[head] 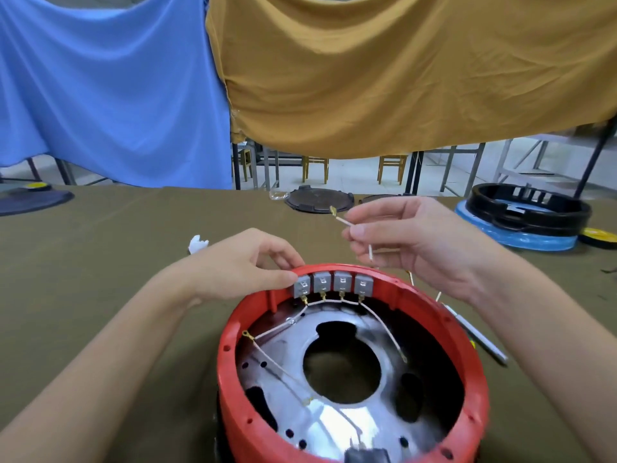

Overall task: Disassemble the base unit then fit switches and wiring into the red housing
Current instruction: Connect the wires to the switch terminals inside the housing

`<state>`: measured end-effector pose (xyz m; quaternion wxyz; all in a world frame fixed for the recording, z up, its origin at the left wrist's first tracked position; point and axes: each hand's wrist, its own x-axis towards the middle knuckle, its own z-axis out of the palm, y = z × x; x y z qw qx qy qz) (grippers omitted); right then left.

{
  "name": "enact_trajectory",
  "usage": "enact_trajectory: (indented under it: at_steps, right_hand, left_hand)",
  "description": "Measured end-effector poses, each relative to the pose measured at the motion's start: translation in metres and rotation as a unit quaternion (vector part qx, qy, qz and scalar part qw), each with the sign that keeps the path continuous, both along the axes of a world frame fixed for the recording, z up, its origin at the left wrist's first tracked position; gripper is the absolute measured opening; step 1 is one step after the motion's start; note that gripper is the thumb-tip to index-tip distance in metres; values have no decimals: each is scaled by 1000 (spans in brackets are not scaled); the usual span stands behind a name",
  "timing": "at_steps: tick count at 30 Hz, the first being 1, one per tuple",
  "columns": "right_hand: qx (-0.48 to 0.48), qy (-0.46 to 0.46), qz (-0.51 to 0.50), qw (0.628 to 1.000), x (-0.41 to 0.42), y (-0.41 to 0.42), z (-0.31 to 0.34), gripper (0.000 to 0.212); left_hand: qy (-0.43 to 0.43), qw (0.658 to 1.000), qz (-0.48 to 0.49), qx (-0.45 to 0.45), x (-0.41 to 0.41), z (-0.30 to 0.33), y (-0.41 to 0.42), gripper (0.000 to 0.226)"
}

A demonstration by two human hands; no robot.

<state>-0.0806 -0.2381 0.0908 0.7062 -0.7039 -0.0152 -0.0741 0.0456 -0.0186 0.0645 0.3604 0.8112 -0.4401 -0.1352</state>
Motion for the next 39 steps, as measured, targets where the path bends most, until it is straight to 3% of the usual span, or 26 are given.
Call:
enact_trajectory:
  at_steps: [5,9,13,17,20,23,26,30,35,39]
  right_hand:
    - [-125,11,4,992,3,16,-15,11]
    - [-173,-16,-41,984,6,22,-21,9]
    - [-129,-41,-70,988,9,21,-27,10]
    - [-53,-46,-41,997,11,16,-30,17]
    - [-35,-40,-16,998,12,15,-30,28]
    - [-17,-32,-1,999,13,14,-29,33]
    - [-29,-31,9,999,12,14,-29,21]
    - [-161,-40,-17,986,7,16,-24,8]
    - [-446,-76,-68,889,-3,22,-11,7]
    - [-529,-51,-17,847,-8,33,-9,6]
  left_hand:
    - [-8,1000,-21,-21,-6,-2,-7,15]
    - [-77,984,-27,-155,-7,-1,-9,29]
    - [-214,959,-27,-184,-12,-3,-12,11]
    - [-330,925,-18,-189,-13,-4,-16,10]
    - [-355,907,-9,-225,-14,-5,-17,4]
    - [-315,915,-10,-251,-15,-8,-20,10]
    - [-234,935,-14,-267,-16,-9,-19,6]
    - [-155,960,-32,-231,-9,-6,-14,13]
    - [-30,986,-50,-158,0,-5,-7,28]
    - [28,998,-56,-4,5,-9,-3,25]
